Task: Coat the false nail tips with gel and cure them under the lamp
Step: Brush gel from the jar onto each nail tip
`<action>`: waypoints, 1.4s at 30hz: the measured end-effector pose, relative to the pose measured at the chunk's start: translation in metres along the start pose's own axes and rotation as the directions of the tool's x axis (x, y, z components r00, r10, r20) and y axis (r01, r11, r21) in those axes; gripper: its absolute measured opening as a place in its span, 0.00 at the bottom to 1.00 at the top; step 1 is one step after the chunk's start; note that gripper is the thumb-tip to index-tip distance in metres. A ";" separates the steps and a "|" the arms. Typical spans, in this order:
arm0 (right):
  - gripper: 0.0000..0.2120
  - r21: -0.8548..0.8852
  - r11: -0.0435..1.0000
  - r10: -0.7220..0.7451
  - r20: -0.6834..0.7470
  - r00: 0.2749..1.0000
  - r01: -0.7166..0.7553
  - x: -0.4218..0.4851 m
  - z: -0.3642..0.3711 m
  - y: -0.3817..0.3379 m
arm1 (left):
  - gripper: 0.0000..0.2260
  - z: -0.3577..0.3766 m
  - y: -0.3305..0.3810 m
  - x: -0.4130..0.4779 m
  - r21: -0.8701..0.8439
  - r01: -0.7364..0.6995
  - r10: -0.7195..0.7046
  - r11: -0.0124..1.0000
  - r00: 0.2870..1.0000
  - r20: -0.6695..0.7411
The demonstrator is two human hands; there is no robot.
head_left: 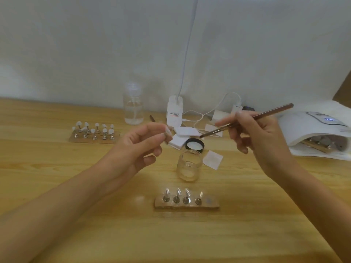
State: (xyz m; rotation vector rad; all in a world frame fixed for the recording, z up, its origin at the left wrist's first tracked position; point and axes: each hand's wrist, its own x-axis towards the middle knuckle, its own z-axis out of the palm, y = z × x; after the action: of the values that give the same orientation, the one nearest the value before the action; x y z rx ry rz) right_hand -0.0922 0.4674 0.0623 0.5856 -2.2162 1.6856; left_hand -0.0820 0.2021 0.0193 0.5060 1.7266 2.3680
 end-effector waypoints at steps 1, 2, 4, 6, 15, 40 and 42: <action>0.14 -0.005 0.999 0.046 0.015 0.999 -0.046 0.001 -0.001 0.002 | 0.08 0.002 -0.002 0.003 -0.004 0.022 -0.022 1.000 0.999 -0.023; 0.11 -0.011 0.996 0.093 0.042 0.995 -0.092 0.002 0.000 0.004 | 0.08 0.005 -0.003 0.005 -0.017 0.041 -0.042 0.999 0.998 -0.045; 0.06 -0.032 0.988 0.152 0.107 0.983 -0.149 0.002 0.004 0.008 | 0.08 0.009 -0.007 0.009 -0.027 0.058 -0.059 0.998 0.995 -0.076; 0.06 -0.109 0.988 0.126 0.147 0.981 -0.110 0.001 0.011 0.011 | 0.10 0.012 -0.010 0.011 -0.005 0.053 -0.053 0.999 0.994 -0.094; 0.06 -0.240 0.971 0.057 0.199 0.978 -0.007 -0.002 0.030 0.020 | 0.10 0.008 -0.022 0.008 0.119 0.007 0.008 0.993 0.992 -0.129; 0.07 0.436 0.850 0.241 0.178 0.954 -0.296 -0.013 0.008 0.064 | 0.04 0.011 -0.037 0.012 0.476 -0.054 0.119 0.878 0.987 -0.108; 0.07 0.460 0.839 0.242 0.162 0.957 -0.290 -0.013 0.011 0.065 | 0.04 0.011 -0.037 0.011 0.475 -0.049 0.115 0.879 0.987 -0.110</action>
State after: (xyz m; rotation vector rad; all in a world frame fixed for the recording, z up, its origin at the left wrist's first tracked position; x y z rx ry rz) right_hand -0.1121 0.4741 -0.0018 0.4893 -2.0098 2.4379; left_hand -0.0909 0.2276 -0.0108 0.4985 2.4076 2.0593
